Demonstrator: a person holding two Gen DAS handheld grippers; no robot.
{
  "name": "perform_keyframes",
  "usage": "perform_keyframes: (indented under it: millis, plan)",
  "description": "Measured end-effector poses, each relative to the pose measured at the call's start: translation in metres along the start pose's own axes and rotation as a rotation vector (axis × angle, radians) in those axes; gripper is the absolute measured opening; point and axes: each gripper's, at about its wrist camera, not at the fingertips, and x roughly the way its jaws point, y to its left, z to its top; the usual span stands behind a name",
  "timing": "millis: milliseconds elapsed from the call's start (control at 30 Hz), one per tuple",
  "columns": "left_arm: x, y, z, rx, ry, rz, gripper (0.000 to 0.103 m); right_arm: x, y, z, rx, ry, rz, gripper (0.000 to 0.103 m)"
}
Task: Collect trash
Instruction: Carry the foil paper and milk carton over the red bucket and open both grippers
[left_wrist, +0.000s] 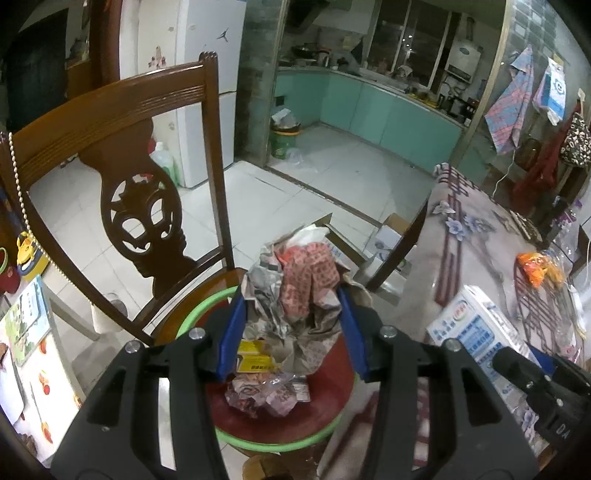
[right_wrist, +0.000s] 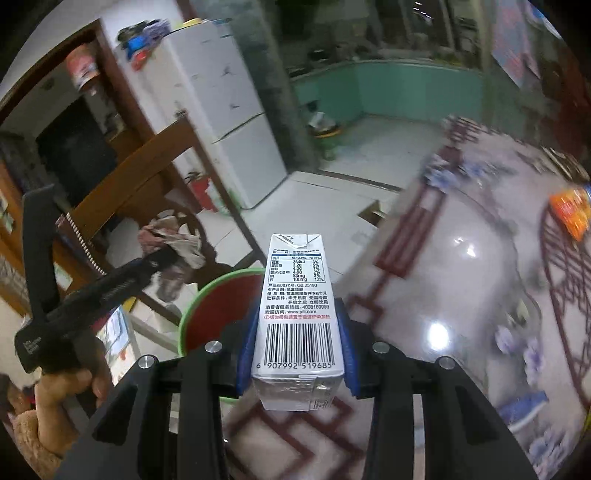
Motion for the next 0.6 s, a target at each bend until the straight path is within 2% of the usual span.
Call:
perform_keyframes:
  millis: [200,600]
  plan:
    - [0.002,0.015,0.001,-0.019,0.007,0.012,0.046,0.009,0.018,0.006,-0.050,0.020,0.005,0.037]
    - [0.009,0.028,0.001,-0.041,0.019,0.032,0.046,0.036,0.020,0.013,-0.012,0.084,0.058,0.037]
